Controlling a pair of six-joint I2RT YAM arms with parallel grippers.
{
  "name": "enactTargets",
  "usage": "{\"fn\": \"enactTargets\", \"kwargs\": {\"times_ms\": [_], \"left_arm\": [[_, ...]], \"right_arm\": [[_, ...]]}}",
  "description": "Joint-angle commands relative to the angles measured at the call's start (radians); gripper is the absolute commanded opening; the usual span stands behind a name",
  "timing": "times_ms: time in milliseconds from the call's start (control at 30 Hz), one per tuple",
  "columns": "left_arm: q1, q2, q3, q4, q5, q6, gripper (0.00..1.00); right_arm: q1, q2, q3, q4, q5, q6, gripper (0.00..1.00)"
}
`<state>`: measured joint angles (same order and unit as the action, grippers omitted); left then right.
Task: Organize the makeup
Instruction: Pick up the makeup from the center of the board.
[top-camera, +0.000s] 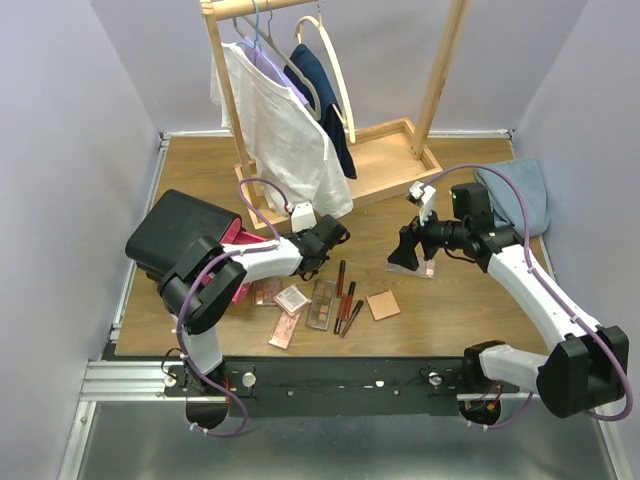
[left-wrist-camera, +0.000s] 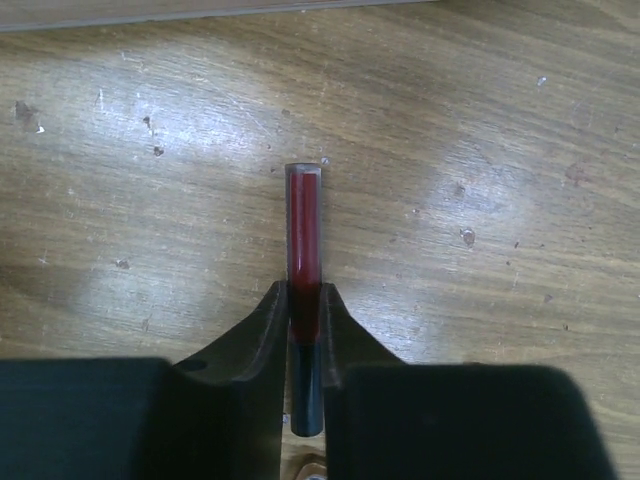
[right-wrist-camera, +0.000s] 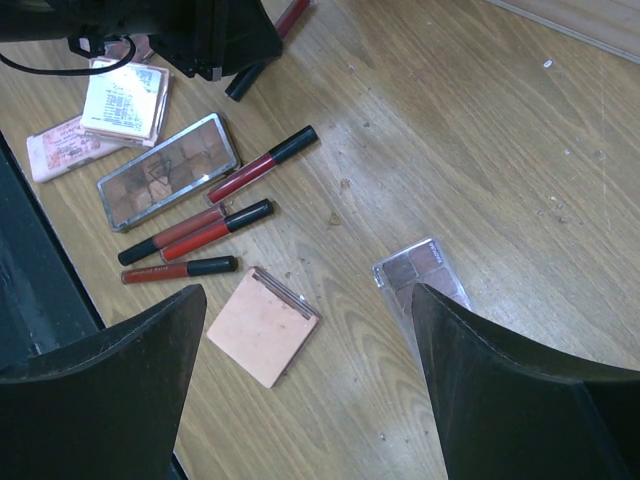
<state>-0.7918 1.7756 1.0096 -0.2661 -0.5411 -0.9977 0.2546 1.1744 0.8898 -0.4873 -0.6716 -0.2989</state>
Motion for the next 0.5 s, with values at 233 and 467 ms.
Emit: {"fn": "enactTargets", "kwargs": {"times_ms": [233,467], "left_arm": [[0.002,-0.194,-0.077,0.070,0.010,0.116,0.01],[0.003,-0.353,-0.098,0.013,0.127,0.243,0.00]], "right_arm": [[-0.012,-0.004,-0.011,0.006,-0.019,-0.003,0.91],[-0.014,0.001,-0.011,0.006,-0.014,-0.005,0.91]]}}
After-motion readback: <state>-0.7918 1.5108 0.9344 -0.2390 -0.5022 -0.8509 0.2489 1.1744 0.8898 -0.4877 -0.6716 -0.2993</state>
